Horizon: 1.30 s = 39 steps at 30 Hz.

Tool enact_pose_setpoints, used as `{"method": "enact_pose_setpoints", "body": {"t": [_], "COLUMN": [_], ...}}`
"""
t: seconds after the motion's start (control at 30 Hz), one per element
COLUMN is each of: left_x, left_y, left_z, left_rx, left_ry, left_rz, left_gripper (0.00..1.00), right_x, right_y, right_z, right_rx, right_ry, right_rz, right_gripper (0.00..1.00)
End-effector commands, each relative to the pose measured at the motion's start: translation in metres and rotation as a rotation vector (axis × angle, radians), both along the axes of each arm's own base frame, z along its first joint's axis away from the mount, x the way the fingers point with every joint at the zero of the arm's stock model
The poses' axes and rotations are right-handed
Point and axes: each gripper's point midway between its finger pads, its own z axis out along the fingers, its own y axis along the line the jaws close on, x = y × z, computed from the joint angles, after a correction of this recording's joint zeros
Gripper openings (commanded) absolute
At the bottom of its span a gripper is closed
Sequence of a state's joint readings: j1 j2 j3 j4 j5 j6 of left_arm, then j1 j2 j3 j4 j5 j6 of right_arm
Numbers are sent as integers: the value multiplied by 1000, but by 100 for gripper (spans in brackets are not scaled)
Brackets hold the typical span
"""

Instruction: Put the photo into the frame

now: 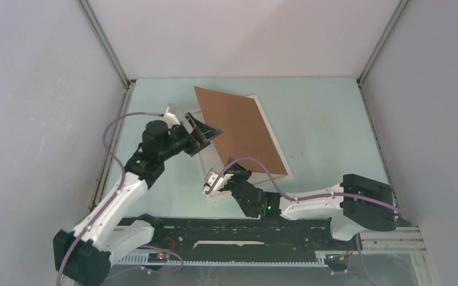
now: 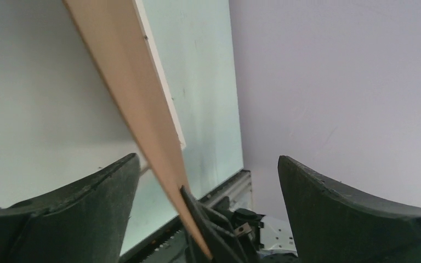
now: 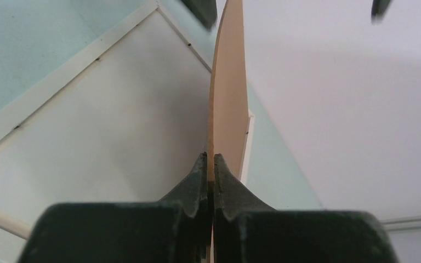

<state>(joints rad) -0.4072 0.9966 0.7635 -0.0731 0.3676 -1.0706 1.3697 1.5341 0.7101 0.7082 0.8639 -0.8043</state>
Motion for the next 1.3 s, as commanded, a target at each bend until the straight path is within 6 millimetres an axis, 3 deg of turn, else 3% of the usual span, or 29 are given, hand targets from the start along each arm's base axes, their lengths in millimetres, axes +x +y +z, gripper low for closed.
{"method": "enact_pose_setpoints", "body": {"t": [0.0,0.07,0.13,0.23,0.43,0.53,0.57,0.63,0.73,0.87,1.0,1.27], "left_x": [-8,-5,-5,-1,58,97,102,129,154,174,178,181], "left_y": [58,97,133,167,172,189,193,189,194,163,144,141], "left_z": [37,20,-10,-50,-96,-121,-135,-136,-147,-158,-168,-185], "left_rx": [156,216,276,313,455,575,604,614,691,701,720,767], "left_ry": [-199,-140,-8,150,290,395,444,435,465,458,476,491], "left_rz": [119,242,381,509,381,382,378,331,326,245,187,198], "left_gripper": [100,100,100,98,98,95,93,85,84,84,83,72], "right_x": [0,0,2,2,3,2,2,1,-1,-1,0,1], "right_y": [-1,-3,-7,-10,-14,-17,-17,-18,-19,-20,-22,-24], "right_z": [20,20,20,22,18,17,17,16,12,11,11,12], "right_rx": [194,234,272,321,353,357,362,373,382,380,380,399], "right_ry": [101,134,155,181,226,233,235,248,266,273,277,298], "right_rz": [7,11,6,6,10,10,12,18,26,28,25,23], "right_gripper": [0,0,0,0,0,0,0,0,0,0,0,0]}}
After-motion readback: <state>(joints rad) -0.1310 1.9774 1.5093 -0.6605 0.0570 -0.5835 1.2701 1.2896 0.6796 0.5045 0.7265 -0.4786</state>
